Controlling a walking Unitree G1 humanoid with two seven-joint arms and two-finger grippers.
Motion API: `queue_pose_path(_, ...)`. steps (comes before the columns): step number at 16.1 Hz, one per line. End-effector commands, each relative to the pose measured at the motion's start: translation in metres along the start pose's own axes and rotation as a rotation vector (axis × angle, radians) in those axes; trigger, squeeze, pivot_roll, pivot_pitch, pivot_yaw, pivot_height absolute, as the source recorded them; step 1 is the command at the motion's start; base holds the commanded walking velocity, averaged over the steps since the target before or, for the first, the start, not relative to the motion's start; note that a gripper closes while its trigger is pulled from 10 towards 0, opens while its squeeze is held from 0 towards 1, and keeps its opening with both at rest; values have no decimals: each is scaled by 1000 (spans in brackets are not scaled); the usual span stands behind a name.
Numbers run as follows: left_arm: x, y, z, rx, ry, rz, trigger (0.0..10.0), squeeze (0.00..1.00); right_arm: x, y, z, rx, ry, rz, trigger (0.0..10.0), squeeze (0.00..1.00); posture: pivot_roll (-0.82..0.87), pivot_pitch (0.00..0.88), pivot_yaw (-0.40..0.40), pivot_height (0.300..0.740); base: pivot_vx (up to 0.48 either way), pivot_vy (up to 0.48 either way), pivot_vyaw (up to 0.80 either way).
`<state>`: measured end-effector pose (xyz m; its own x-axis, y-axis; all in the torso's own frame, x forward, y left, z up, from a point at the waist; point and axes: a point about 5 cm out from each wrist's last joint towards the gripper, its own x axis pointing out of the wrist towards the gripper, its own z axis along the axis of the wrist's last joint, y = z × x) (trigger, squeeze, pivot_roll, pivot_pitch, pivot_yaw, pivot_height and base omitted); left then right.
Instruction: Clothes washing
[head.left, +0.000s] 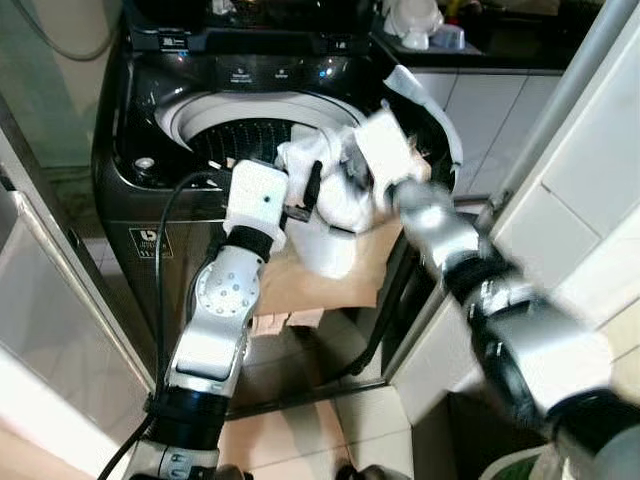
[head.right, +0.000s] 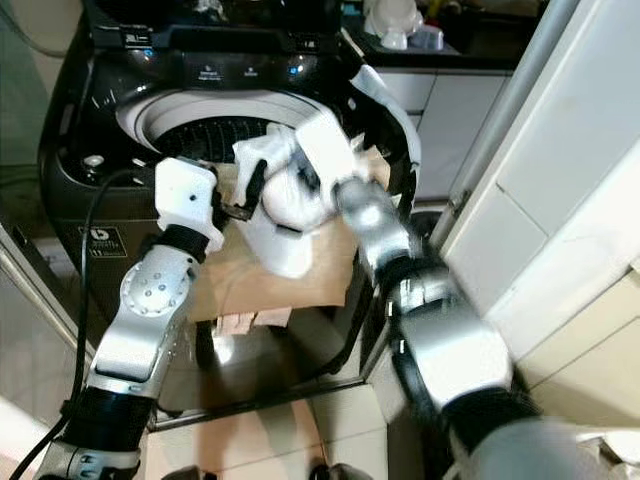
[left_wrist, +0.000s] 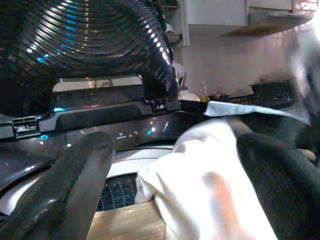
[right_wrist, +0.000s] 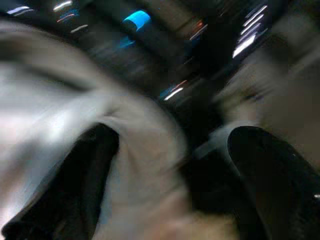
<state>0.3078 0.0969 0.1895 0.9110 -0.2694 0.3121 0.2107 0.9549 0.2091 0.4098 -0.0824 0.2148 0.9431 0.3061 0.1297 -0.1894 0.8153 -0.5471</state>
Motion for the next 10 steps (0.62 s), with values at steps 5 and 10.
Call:
queue_pose_path(5,-3,-4,-2,-4,16,-4,10000,0,6,-67,44,49,-199,-332,10000,0,51,0,-99,740,0,0,0)
queue_pose_path(10,-1,-8,-2,-10,17,-32,10000,0,1,-63,20,379,-151,-279,10000,0,23,0,-76,740,0,0,0)
